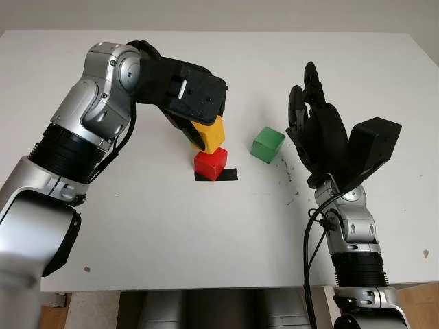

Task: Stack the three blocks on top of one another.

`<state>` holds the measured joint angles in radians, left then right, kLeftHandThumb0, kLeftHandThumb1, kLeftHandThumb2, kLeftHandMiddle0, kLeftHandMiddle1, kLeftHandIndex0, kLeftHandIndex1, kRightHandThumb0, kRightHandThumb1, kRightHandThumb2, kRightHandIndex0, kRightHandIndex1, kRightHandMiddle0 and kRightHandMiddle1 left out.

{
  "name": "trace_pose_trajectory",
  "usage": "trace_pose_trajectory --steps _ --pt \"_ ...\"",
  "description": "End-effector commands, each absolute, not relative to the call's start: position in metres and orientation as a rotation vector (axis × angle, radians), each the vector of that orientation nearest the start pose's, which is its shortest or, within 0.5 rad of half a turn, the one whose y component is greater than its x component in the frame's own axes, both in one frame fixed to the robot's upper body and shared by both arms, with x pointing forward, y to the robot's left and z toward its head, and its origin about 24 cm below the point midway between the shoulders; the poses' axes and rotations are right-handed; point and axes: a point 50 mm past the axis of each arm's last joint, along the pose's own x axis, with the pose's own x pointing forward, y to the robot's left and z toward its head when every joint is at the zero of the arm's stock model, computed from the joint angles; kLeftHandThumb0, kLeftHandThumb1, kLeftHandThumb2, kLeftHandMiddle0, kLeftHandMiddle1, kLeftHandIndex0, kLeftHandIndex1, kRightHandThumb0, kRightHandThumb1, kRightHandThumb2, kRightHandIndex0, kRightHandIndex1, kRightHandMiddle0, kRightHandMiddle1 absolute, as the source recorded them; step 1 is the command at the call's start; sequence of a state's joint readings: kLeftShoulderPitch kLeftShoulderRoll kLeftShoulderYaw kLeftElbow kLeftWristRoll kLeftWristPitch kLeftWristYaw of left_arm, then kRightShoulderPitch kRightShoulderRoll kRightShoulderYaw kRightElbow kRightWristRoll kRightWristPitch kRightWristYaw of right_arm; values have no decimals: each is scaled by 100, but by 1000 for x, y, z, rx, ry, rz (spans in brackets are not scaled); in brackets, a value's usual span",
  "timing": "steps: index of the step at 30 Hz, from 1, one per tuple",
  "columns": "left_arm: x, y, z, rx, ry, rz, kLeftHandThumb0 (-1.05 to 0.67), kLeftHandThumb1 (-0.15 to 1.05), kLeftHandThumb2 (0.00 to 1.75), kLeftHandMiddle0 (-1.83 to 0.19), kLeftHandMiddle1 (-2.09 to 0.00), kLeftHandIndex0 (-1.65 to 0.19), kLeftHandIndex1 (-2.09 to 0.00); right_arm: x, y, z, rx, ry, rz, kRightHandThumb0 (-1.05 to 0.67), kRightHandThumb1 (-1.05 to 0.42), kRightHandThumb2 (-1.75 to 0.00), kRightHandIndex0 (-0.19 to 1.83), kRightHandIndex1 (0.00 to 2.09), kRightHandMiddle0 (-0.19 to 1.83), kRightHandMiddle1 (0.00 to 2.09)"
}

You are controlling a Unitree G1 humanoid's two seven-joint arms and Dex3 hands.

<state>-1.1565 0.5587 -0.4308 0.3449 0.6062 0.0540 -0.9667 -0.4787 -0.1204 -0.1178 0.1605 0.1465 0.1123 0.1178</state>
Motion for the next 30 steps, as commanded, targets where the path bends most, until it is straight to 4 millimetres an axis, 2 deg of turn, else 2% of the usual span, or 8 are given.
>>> trace_pose_trajectory --steps 1,5,10,16,18,24,26,30 --pt "366 107 270 1610 -65 -724 -33 105 17 -19 -87 -34 -202 335 -160 137 45 -218 124 -63 -105 -64 -19 0 -19 0" --pt "367 106 267 1603 -59 -731 -32 105 17 -20 -72 -32 -194 334 -160 137 65 -209 114 -65 -105 -62 -19 0 -19 0" --pt "368 106 262 1582 -59 -730 -31 105 15 -20 -72 -30 -208 333 -159 136 69 -213 113 -64 -105 -63 -19 0 -19 0" --pt "366 105 259 1598 -47 -715 -30 105 16 -17 -60 -27 -209 333 -159 136 70 -209 112 -64 -105 -62 -19 0 -19 0" --pt "366 105 257 1601 -54 -711 -29 105 16 -19 -59 -33 -209 333 -160 136 68 -210 111 -63 -105 -63 -19 0 -19 0" --pt "366 104 254 1594 -83 -702 -28 105 17 -19 -70 -45 -209 332 -160 136 65 -210 109 -63 -105 -63 -19 0 -19 0" --pt "366 103 253 1585 -91 -695 -28 105 16 -17 -81 -48 -209 332 -160 135 66 -209 109 -63 -105 -63 -19 0 -19 0" --pt "366 102 253 1583 -82 -693 -29 105 16 -12 -82 -44 -209 332 -161 135 66 -211 107 -64 -105 -63 -19 0 -19 0"
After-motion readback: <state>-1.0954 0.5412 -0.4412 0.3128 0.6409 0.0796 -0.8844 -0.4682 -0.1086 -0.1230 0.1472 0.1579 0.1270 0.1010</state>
